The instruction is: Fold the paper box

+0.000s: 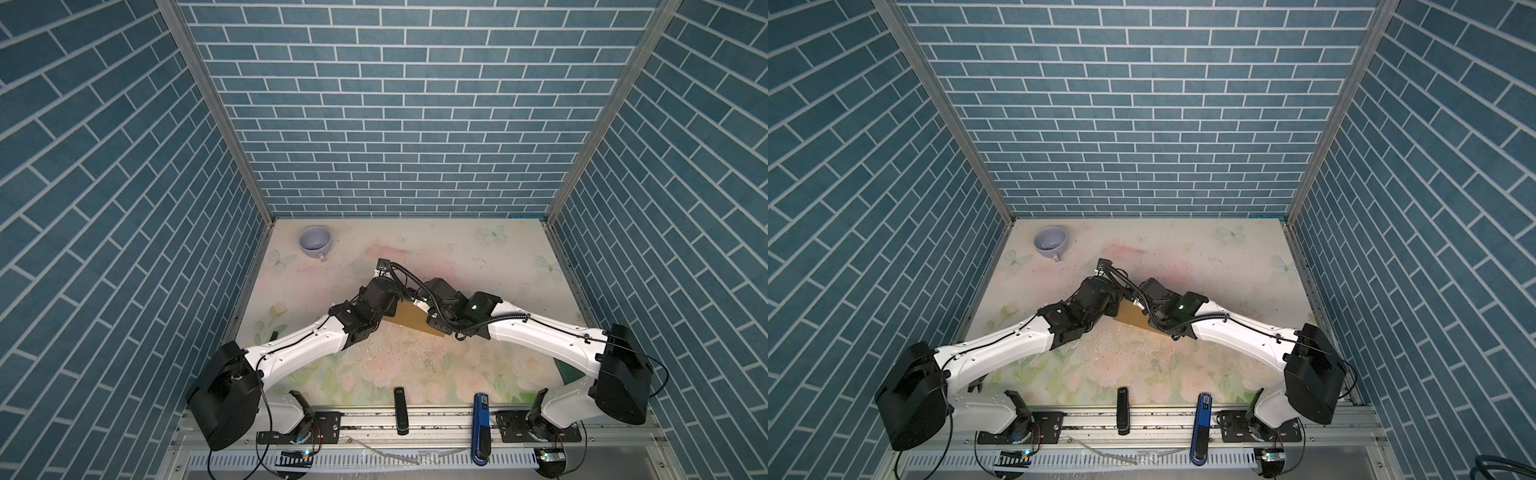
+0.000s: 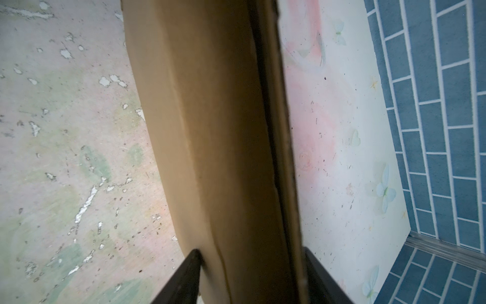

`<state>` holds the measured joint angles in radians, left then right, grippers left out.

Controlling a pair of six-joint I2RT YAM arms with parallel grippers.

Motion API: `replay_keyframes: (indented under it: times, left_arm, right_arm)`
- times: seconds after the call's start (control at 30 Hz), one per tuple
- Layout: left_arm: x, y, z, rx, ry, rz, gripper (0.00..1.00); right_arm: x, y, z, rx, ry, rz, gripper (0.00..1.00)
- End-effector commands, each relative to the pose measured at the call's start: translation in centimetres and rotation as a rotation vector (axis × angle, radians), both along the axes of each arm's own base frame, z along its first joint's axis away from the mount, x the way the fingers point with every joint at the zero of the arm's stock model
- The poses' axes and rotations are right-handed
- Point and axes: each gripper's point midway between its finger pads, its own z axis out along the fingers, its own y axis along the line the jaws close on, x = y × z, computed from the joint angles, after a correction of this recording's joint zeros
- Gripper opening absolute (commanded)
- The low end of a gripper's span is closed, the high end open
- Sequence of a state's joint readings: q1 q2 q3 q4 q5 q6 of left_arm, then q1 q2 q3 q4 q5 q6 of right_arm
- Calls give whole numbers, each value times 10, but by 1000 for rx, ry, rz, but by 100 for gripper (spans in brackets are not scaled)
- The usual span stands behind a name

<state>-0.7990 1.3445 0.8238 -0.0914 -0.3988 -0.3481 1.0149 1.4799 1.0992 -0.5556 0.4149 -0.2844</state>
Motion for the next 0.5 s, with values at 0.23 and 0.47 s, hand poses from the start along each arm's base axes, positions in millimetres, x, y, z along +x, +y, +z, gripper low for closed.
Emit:
replay_keyframes:
  times: [0.23, 0.47]
  left_arm:
    - [-31, 18, -52, 134, 161, -41, 0]
    - [-31, 19, -52, 136, 149, -43, 0]
  right_arm:
    - [-3, -4, -9, 14, -10, -36, 59]
    - [-1, 0, 1, 44, -21, -38, 62]
